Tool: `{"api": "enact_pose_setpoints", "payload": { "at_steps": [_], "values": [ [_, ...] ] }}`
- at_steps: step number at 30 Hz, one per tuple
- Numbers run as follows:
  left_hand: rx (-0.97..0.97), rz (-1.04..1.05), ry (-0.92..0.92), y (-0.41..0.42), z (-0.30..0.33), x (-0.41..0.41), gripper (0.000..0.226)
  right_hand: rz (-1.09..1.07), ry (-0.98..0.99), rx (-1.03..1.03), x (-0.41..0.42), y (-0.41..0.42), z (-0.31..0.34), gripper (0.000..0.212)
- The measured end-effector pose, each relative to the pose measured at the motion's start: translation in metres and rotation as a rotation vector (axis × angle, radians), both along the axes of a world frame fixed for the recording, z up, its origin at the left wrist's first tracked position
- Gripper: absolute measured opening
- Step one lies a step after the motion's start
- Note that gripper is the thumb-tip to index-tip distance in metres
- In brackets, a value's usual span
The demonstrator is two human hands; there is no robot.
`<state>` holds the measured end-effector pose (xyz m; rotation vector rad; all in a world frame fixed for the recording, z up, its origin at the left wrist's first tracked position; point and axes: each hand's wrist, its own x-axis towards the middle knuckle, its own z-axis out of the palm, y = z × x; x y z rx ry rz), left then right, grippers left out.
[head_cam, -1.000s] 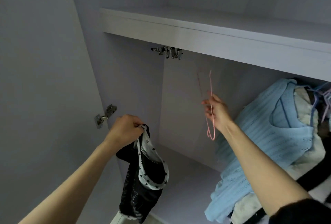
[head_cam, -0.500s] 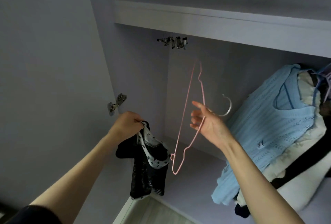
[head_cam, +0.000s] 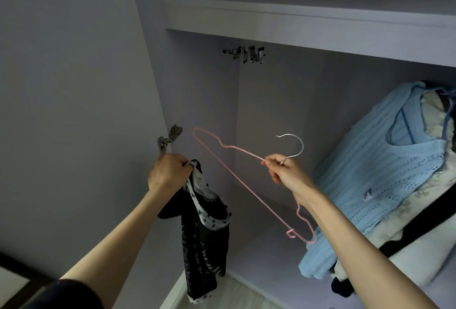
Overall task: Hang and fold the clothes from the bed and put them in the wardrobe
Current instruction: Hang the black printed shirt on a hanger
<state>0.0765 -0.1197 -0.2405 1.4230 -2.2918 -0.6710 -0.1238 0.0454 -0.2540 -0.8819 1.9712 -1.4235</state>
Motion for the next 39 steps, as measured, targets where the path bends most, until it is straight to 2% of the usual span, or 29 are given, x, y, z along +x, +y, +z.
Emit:
{"api": "enact_pose_setpoints", "payload": {
  "at_steps": [2,6,8,10,13,16,18,20,21,23,24,25,26,28,32,34,37,39],
  "values": [
    [0.131,0.01,0.055,-0.003,-0.001,-0.002,0.017,-0.024,-0.106,-0.098,0.002,0.001,0.0,0.025],
    [0.54,0.201,0.342,-0.007,-0.005,-0.005,0.029,0.038,-0.598,-0.404,0.004,0.004,0.008,0.018],
    [0.64,0.214,0.398,-0.004,-0.006,-0.005,0.027,0.078,-0.78,-0.513,0.005,0.004,0.009,0.012],
    [0.668,0.202,0.397,-0.002,-0.005,-0.004,0.026,0.098,-0.871,-0.585,0.006,0.005,0.008,0.015],
    [0.523,0.161,0.297,-0.006,-0.001,-0.006,0.02,0.109,-0.98,-0.647,0.008,0.006,0.001,0.023],
    [0.3,0.055,0.183,-0.005,0.011,-0.009,0.015,0.106,-1.078,-0.689,0.013,0.007,-0.01,0.017],
    [0.08,0.044,-0.017,0.0,0.019,-0.009,0.015,0.122,-1.1,-0.719,0.016,0.008,-0.014,0.002],
    [-0.119,0.06,-0.245,0.006,0.025,-0.009,0.012,0.146,-1.123,-0.743,0.015,0.01,-0.017,0.022],
    [-0.156,0.059,-0.331,0.007,0.026,-0.009,0.012,0.147,-1.133,-0.765,0.013,0.011,-0.018,0.025],
    [-0.137,0.045,-0.455,0.008,0.024,-0.011,0.016,0.161,-1.151,-0.801,0.011,0.014,-0.017,0.015],
    [-0.102,0.039,-0.486,0.008,0.021,-0.011,0.017,0.161,-1.155,-0.798,0.011,0.015,-0.015,0.004],
    [-0.05,0.033,-0.486,0.009,0.018,-0.011,0.017,0.164,-1.17,-0.803,0.011,0.015,-0.015,0.008],
    [0.024,0.032,-0.449,0.009,0.016,-0.011,0.017,0.167,-1.169,-0.798,0.01,0.017,-0.016,0.013],
    [0.193,0.043,-0.311,0.01,0.013,-0.012,0.019,0.193,-1.146,-0.791,0.012,0.018,-0.018,0.004],
    [0.446,0.092,-0.064,0.009,0.016,-0.014,0.028,0.209,-1.118,-0.771,0.015,0.019,-0.023,0.027],
    [0.602,0.096,0.135,0.009,0.023,-0.013,0.028,0.201,-1.119,-0.749,0.017,0.016,-0.026,0.025],
    [0.71,0.075,0.348,0.005,0.035,-0.007,0.031,0.193,-1.115,-0.695,0.021,0.015,-0.029,0.004],
    [0.717,0.103,0.408,0.001,0.042,-0.002,0.028,0.189,-1.09,-0.621,0.021,0.016,-0.031,0.016]
  ]
}}
